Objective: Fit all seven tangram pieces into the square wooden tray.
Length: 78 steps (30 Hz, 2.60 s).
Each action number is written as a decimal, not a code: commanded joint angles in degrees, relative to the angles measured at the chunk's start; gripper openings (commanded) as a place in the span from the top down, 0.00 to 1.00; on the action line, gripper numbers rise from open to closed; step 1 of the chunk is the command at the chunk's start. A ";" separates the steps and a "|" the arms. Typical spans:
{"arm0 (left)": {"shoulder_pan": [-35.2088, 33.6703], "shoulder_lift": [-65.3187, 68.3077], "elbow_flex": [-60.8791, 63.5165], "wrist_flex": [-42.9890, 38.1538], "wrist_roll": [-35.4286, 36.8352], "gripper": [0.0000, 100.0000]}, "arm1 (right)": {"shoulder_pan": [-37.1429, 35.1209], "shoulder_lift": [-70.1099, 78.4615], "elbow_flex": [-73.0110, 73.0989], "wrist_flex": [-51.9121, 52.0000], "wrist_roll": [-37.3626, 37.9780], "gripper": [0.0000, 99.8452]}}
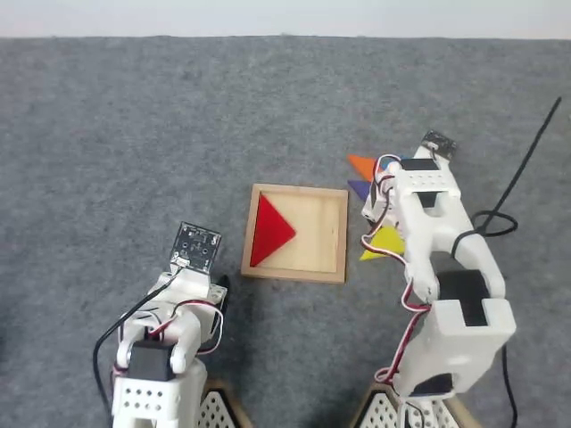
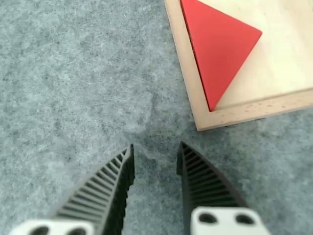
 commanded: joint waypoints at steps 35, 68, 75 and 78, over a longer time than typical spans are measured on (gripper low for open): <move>-0.26 -1.14 -0.57 0.18 0.44 0.86 | 1.10 -16.75 10.20 -3.38 7.82 0.74; -0.26 -1.14 -0.57 0.18 0.44 0.86 | 0.13 -3.56 6.07 -4.70 4.04 0.84; -0.26 -1.14 -0.57 0.18 0.44 0.86 | 0.40 -3.65 6.07 -4.26 4.13 0.84; -0.26 -1.14 -0.57 0.18 0.44 0.86 | 0.22 -3.65 5.98 -4.26 5.19 0.81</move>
